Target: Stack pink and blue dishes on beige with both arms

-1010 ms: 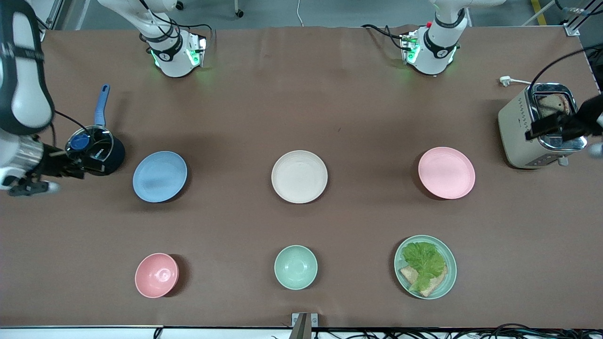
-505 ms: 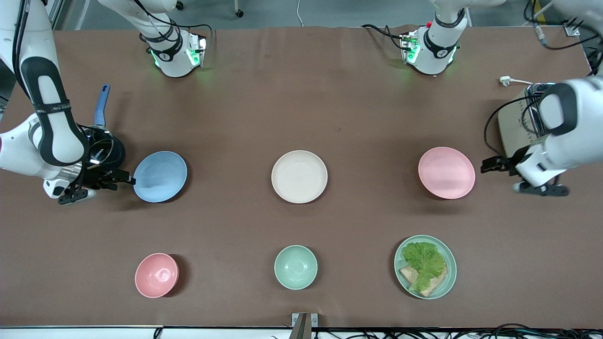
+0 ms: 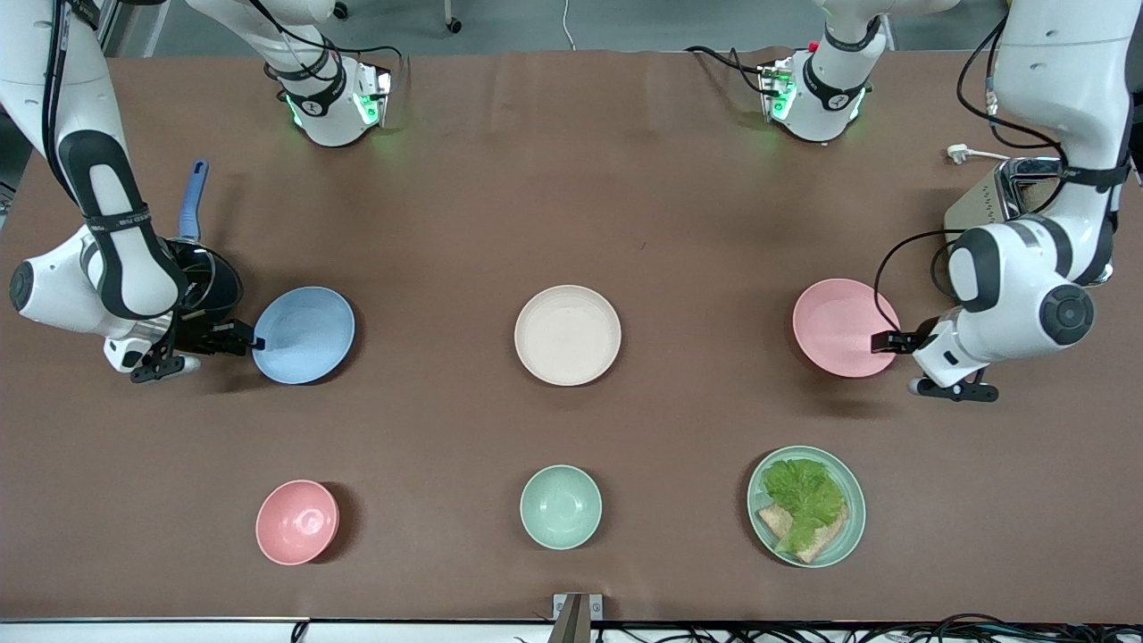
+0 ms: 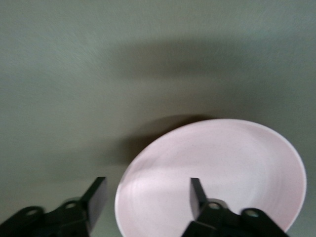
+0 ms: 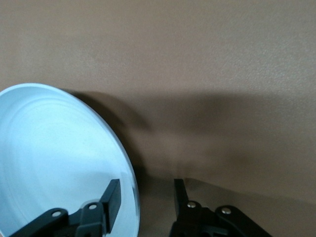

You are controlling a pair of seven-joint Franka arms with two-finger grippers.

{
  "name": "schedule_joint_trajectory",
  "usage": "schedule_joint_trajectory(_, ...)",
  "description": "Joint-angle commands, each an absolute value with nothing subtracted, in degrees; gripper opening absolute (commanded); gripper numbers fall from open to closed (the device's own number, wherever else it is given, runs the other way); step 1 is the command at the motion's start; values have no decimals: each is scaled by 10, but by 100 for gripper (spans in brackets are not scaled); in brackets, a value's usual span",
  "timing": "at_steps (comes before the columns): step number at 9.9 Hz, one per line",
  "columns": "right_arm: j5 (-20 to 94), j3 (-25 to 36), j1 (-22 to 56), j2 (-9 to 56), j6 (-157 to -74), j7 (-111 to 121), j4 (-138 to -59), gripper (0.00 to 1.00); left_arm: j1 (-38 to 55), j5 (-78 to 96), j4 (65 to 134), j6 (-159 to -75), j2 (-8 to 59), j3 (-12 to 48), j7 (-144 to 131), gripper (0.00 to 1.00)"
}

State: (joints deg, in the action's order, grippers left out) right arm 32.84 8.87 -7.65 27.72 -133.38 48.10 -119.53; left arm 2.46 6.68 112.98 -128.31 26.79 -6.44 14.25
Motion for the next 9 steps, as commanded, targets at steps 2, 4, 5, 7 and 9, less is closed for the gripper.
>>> schedule_joint_trajectory(2,373,84,-83,280,-1333,491,-1206,8,25,83,1140,-1295,306,-63,152,58)
schedule_joint_trajectory(4,377,88,-84,280,-1297,490,-1195,0,25,83,1140,-1294,314,-63,162,57)
schedule_joint_trajectory(5,377,92,-84,280,-1287,491,-1189,0,25,83,1140,-1294,315,-63,167,57)
schedule_joint_trajectory(7,376,122,-78,275,-1235,494,-1159,0,20,83,1141,-1288,314,-64,193,58)
schedule_joint_trajectory(9,367,158,-73,262,-1149,489,-1099,0,21,83,1138,-1288,311,-63,197,16)
